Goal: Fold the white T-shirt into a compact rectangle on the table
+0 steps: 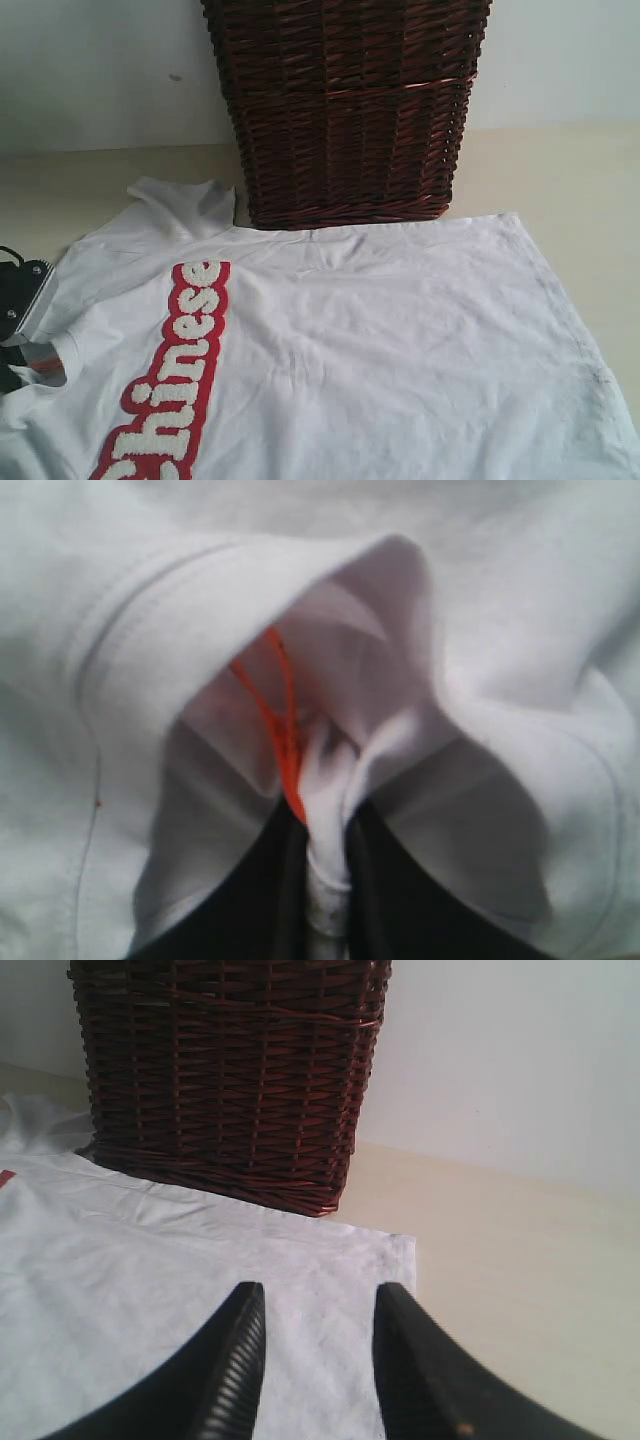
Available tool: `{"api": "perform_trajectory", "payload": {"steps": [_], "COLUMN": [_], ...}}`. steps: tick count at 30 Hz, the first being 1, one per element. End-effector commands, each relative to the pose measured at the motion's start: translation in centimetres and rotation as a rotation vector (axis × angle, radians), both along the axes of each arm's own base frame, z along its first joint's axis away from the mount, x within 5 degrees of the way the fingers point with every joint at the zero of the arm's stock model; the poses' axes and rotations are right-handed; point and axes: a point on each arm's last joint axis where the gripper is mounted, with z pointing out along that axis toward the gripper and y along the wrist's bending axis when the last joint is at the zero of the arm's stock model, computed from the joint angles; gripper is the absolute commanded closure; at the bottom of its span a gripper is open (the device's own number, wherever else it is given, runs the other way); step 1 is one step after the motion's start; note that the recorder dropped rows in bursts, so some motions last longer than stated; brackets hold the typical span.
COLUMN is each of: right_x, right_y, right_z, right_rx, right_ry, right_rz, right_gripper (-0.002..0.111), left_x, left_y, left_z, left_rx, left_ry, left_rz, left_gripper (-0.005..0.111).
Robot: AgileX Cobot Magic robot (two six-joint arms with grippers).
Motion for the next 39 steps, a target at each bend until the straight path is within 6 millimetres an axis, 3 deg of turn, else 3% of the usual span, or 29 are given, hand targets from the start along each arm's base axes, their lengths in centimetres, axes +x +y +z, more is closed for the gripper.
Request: {"api": "perform_trajectory", "payload": {"steps": [1, 12, 17, 24, 30, 36, 39], "right_x": [0.0, 0.0, -0.1, 0.3, 4.1, 11.1, 12.7], "right_y": [-0.1, -0.1, 0.2, -0.6, -0.3, 2.0, 3.4], "right_z": [0.0, 0.0, 0.1, 2.4, 4.5, 5.6, 7.0], "right_rx": [0.002, 0.002, 0.191, 0.084, -0.260, -0.315, -0.367], "right_ry": [-0.011, -0.011, 0.033, -0.265, -0.179, 0.265, 0.495], "right_rz": [-0.008, -0.008, -0.013, -0.079, -0.083, 0.069, 0.250], "right_gripper": [0.072, 0.072, 0.072, 0.072, 0.072, 0.072, 0.073], "left_x": [-0.2, -0.2, -0.2, -0.2, -0.2, -0.2, -0.2], "left_y": [0.1, 0.1, 0.1, 0.1, 0.1, 0.1, 0.1], "left_z": [-1.0, -1.0, -1.0, -1.0, -1.0, -1.0, -1.0], "left_rx": [0.020, 0.020, 0.020, 0.020, 0.020, 0.020, 0.020], "left_ry": [0.006, 0.006, 0.006, 0.006, 0.006, 0.006, 0.006], "left_rz": [0.000, 0.000, 0.000, 0.000, 0.000, 0.000, 0.000], "left_gripper": [0.106, 0.106, 0.106, 0.106, 0.106, 0.106, 0.106]}}
